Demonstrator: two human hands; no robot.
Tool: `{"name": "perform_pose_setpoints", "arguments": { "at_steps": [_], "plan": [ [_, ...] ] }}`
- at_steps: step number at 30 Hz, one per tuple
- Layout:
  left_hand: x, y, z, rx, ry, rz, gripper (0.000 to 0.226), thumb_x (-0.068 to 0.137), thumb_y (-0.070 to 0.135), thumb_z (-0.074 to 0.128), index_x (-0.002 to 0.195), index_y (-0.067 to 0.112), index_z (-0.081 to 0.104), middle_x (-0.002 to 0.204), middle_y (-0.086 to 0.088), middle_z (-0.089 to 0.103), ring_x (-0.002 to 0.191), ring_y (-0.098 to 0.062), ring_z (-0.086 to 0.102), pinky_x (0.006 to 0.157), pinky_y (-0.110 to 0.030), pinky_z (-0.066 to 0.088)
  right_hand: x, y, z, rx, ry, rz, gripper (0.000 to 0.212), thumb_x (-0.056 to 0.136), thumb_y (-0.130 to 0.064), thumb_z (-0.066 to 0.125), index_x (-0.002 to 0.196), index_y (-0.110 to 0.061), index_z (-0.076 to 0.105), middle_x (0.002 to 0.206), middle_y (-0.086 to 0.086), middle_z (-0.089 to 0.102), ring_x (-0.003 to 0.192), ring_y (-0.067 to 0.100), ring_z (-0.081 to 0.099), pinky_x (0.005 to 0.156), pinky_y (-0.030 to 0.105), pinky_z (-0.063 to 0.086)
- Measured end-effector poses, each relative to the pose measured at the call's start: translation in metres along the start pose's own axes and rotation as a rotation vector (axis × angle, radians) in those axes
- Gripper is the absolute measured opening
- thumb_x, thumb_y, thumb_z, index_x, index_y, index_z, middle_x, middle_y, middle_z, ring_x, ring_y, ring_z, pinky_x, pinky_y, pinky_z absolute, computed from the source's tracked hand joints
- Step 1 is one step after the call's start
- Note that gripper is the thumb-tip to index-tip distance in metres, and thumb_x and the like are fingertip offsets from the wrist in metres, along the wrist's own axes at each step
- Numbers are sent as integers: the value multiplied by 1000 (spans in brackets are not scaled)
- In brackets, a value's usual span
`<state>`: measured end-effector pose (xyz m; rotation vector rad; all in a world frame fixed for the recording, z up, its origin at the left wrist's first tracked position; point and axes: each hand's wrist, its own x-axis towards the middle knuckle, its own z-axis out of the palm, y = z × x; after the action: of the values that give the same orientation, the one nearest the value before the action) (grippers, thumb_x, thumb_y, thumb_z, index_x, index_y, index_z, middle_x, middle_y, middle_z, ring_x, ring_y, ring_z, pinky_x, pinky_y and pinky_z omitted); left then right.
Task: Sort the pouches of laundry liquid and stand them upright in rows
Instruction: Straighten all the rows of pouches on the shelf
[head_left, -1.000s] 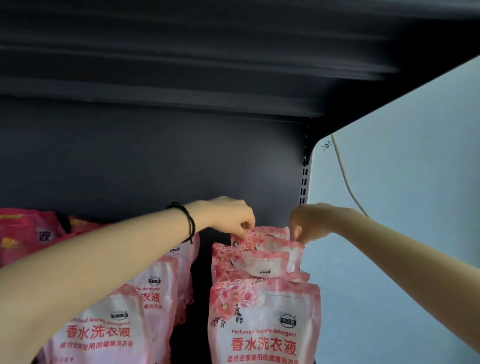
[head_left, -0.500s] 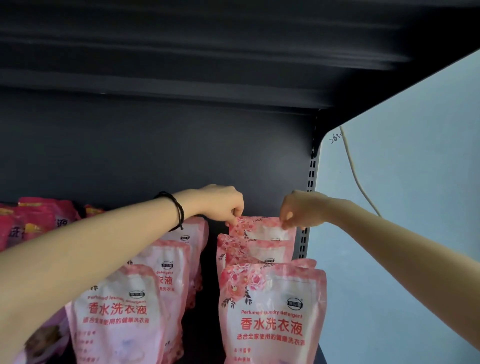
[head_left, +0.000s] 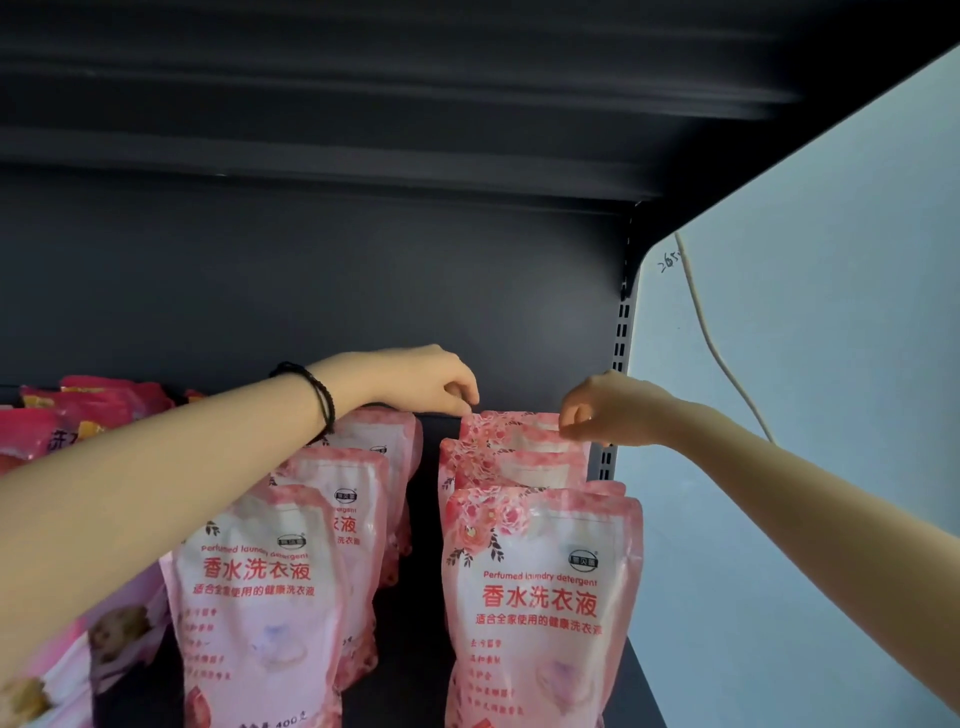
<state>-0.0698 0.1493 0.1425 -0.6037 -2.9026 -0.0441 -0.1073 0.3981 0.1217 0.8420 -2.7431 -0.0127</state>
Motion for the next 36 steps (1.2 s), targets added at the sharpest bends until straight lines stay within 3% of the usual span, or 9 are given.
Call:
{"name": "perform_pose_setpoints", "arguments": {
  "at_steps": [7, 9, 13, 18, 21, 26, 30, 32, 36],
  "plan": [
    [-63, 39, -4, -262, 159, 16, 16, 92, 28, 61, 103, 24, 72, 93, 18, 71, 85, 9, 62, 79, -8, 44, -45, -9, 3, 264, 201, 32, 16, 91, -32, 59, 90, -21, 71, 85, -11, 69, 72, 5, 64, 67, 19, 50],
    [-87, 48, -2, -449, 317, 3, 14, 93, 21, 61, 101, 21, 72, 93, 12, 73, 86, 2, 66, 79, -10, 47, -65, -13, 6, 534, 259, 80, 17, 90, -27, 57, 83, -21, 71, 77, -9, 70, 64, 5, 66, 54, 13, 45],
    [-129, 70, 35, -814, 641, -18, 16, 95, 15, 57, 101, 24, 69, 98, 11, 72, 93, -2, 67, 81, -13, 50, -108, -36, 32, 992, 448, 193, 22, 92, -24, 52, 84, -22, 73, 83, 3, 72, 77, 18, 68, 62, 25, 52],
    [-147, 102, 76, -596, 1161, -6, 27, 97, 4, 48, 116, 10, 66, 114, 9, 61, 110, -5, 56, 96, -11, 40, -141, -82, 73, 1290, 642, 320, 35, 101, -32, 35, 94, -23, 69, 98, 8, 70, 89, 22, 66, 76, 35, 55],
    [-147, 114, 81, -638, 1042, 22, 32, 100, 11, 46, 130, 12, 57, 125, 12, 54, 119, -1, 48, 101, -5, 34, -148, -101, 81, 1410, 686, 397, 32, 102, -36, 32, 108, -31, 63, 112, -6, 66, 103, 11, 63, 83, 27, 50],
    [-158, 133, 131, -1018, 954, -180, 41, 103, 22, 41, 143, 14, 43, 142, 9, 46, 122, 15, 34, 94, 5, 27, -160, -116, 107, 1515, 525, 544, 48, 100, -47, 25, 134, -23, 48, 136, -1, 53, 126, 19, 48, 110, 47, 35],
    [-163, 149, 175, -1221, 713, -393, 48, 103, 36, 34, 148, 18, 35, 149, 5, 41, 136, -6, 36, 103, -13, 27, -173, -138, 124, 1612, 415, 586, 44, 101, -50, 22, 113, -29, 59, 109, -6, 66, 98, 14, 61, 71, 30, 51],
    [-166, 158, 188, -1287, 634, -403, 44, 103, 39, 33, 143, 23, 43, 131, 10, 57, 118, -1, 54, 92, -13, 40, -175, -145, 132, 1630, 359, 623, 53, 99, -56, 19, 118, -28, 60, 104, -3, 68, 95, 18, 63, 68, 33, 52],
    [-168, 165, 196, -1295, 637, -423, 39, 102, 40, 35, 131, 24, 54, 108, 14, 66, 82, 17, 59, 64, -1, 43, -175, -152, 136, 1646, 335, 624, 66, 92, -68, 13, 139, -31, 42, 133, 4, 57, 121, 26, 55, 103, 52, 43]
  ]
}}
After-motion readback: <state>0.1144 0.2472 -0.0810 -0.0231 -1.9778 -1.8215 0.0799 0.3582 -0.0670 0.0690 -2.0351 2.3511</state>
